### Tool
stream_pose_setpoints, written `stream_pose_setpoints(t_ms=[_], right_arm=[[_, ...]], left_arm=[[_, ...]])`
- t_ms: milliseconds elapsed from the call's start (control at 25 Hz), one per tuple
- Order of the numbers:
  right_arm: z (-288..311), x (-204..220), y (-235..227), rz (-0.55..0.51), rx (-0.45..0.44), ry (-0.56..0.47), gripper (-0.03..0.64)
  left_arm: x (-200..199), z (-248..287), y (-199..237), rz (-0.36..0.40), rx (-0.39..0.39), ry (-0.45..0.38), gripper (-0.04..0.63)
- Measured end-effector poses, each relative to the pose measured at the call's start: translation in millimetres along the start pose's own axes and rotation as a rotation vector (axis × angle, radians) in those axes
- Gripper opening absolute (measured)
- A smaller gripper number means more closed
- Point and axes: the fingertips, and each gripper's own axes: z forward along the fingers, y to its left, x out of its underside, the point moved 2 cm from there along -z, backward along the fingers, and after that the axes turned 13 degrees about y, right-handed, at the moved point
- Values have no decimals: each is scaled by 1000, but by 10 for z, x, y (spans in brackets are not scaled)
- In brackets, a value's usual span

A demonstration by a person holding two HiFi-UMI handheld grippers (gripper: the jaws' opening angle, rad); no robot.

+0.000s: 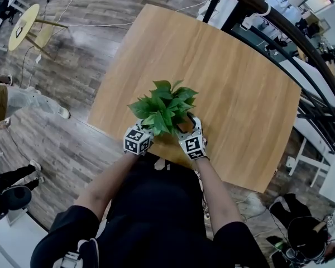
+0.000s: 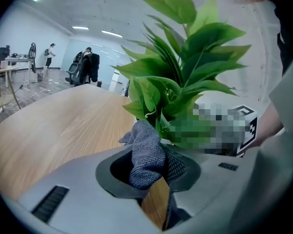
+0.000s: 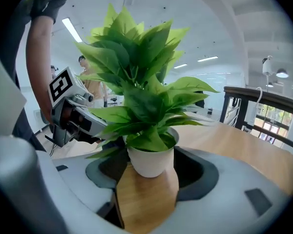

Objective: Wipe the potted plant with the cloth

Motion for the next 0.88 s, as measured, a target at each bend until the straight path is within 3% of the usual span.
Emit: stream_pose_setpoints(t_ms=[480,800,880], right_arm=[[40,-35,61,44,-17,0,275],[-94,134,421,17,-224,-12,275],[-65,192,439,-8,-224,17,275]], left_arm=[[111,-19,-229,14,46,18,123],[183,-36,37,22,-11,11,123],[191,-51,104,18,-18,10,123]])
